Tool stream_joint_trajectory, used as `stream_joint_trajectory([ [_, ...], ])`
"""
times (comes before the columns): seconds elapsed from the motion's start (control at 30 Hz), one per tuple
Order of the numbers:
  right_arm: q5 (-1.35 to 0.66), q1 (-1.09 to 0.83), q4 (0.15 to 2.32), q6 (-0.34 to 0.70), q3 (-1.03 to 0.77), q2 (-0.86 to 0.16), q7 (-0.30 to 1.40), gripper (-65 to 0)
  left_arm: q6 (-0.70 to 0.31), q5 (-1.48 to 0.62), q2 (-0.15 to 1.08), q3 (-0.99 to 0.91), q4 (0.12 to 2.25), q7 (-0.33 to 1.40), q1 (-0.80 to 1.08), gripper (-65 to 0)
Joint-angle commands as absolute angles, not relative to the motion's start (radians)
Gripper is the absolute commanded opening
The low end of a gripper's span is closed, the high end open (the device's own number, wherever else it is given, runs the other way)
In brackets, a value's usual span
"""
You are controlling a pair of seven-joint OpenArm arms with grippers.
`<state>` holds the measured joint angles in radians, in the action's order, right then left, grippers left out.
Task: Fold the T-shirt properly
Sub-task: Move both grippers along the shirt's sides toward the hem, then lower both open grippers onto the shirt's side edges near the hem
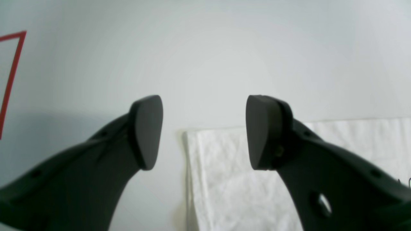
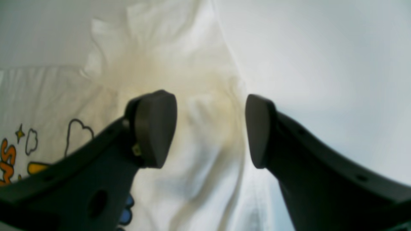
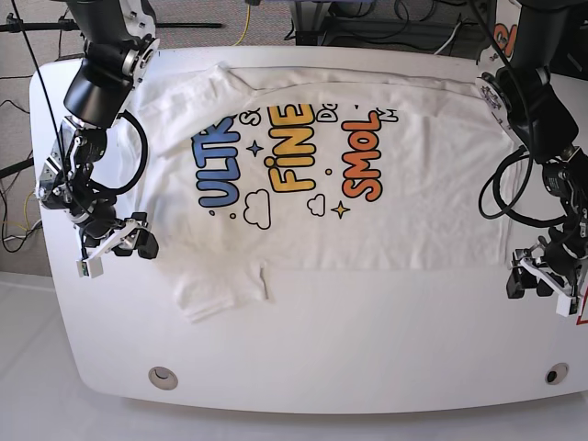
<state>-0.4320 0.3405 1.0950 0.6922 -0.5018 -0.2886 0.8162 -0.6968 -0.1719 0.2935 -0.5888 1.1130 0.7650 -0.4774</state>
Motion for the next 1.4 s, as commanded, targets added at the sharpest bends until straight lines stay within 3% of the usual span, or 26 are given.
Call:
stream_joint_trajectory([
  [0.0, -0.442, 0.385, 1.041, 0.698, -0.471, -0.313, 0.74, -29.2, -0.674, -0.178, 0.324, -0.547, 1.091, 0.719, -0.507, -25.4],
  [0.47, -0.41, 0.404, 0.956, 0.698, -0.387, -0.334, 0.674, -29.4, -0.608, -0.165, 0.327, -0.478, 1.016, 0.673, -0.496, -24.8],
  [0.93, -0.424, 0.41, 0.907, 0.698, -0.377, -0.35, 0.665, -29.2, -0.679, -0.165, 0.354, -0.46, 0.886, 0.545, -0.492, -25.8],
  [1.37, -0.421, 0.411, 0.867, 0.698, -0.358, -0.343, 0.647, -28.8, -0.679, -0.171, 0.37, -0.414, 0.76, 0.418, -0.482, -23.2],
])
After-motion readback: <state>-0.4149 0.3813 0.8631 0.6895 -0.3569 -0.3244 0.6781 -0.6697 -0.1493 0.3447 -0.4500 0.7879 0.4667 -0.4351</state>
